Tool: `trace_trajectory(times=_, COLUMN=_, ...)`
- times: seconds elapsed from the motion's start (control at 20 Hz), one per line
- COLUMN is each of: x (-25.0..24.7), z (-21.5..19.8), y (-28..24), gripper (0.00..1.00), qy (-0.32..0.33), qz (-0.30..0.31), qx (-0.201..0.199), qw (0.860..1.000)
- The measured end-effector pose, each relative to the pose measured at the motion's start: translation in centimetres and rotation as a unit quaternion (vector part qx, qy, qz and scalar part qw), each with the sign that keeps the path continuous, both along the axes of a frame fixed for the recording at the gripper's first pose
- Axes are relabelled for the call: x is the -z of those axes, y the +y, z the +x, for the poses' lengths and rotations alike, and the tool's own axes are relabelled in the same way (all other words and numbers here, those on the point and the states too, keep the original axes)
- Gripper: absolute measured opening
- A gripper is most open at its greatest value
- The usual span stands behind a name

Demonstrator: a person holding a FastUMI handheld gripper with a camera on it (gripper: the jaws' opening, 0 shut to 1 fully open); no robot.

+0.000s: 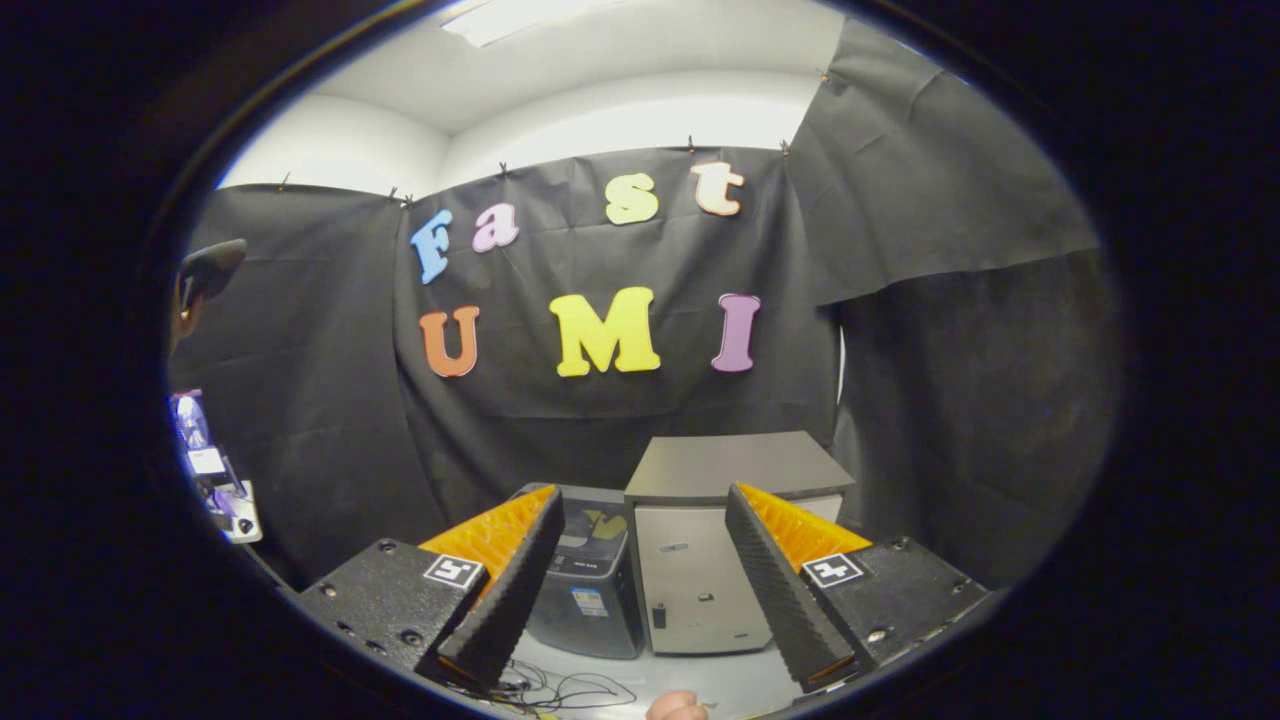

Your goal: Put the clothes into the washing machine and then close the washing machine lid.

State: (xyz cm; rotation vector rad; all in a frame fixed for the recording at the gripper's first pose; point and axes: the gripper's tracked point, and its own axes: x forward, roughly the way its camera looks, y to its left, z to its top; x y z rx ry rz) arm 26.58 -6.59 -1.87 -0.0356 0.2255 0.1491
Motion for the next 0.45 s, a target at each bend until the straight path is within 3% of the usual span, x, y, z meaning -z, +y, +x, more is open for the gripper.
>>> trace_trajectory(times=0.45, x=-0.58, z=0.69, y=0.62, gripper=1.0, qy=-0.01, qz=-0.003, qx=-0.007, qw=1.0)
